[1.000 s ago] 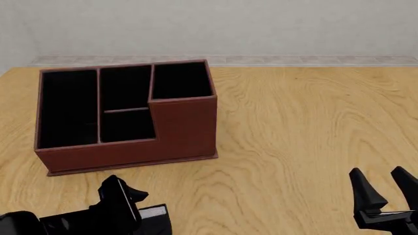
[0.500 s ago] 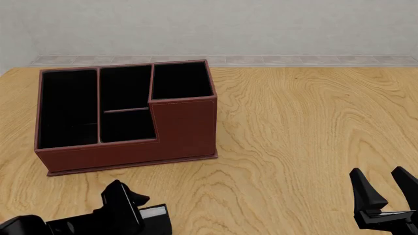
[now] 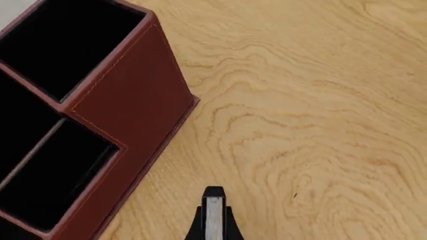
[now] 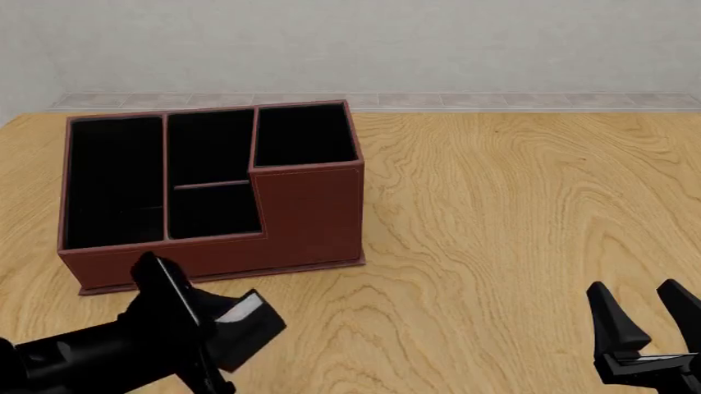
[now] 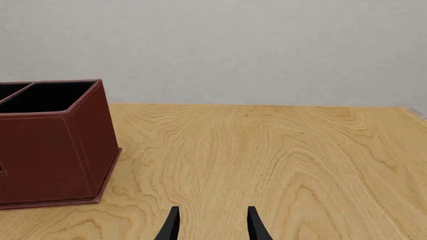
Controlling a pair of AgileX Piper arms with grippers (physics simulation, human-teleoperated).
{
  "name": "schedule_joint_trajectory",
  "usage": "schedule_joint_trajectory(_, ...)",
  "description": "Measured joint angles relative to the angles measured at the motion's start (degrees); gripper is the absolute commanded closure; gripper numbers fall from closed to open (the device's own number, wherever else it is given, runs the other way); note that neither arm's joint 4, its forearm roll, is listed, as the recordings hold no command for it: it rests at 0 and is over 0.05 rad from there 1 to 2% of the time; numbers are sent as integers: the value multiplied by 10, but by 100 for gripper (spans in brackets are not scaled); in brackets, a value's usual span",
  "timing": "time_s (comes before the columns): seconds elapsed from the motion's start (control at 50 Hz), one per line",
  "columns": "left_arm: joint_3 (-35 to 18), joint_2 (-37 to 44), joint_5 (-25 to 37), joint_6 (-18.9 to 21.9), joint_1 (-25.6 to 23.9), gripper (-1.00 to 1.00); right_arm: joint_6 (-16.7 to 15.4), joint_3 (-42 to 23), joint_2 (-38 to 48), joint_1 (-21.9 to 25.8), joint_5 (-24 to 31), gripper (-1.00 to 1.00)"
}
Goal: Pick up the book and place it in the left compartment of the caddy.
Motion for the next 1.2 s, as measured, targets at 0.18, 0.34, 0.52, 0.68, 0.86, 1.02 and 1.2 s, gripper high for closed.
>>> schedule_joint_trajectory(0.18,-44,-37,34,-25,15,100,1,0,1,0,-1,-100)
schedule_joint_trajectory(0.34,-80,-65,61,-41,25,100,3,0,5,0,-4,-100)
schedule_joint_trajectory(0.52,-116,-92,89,-44,34,100,5,0,10,0,-8,-100)
schedule_joint_trajectory(0.68,-152,-103,105,-42,63,100,5,0,14,0,-11,-100)
schedule_joint_trajectory(0.86,-196,-95,114,-34,119,100,5,0,15,-2,-11,-100)
schedule_joint_trajectory(1.02,-223,-79,117,-19,170,100,6,0,14,-3,-11,-100)
schedule_joint_trajectory(1.2,-247,-59,123,-10,214,100,8,0,11,-4,-9,-100)
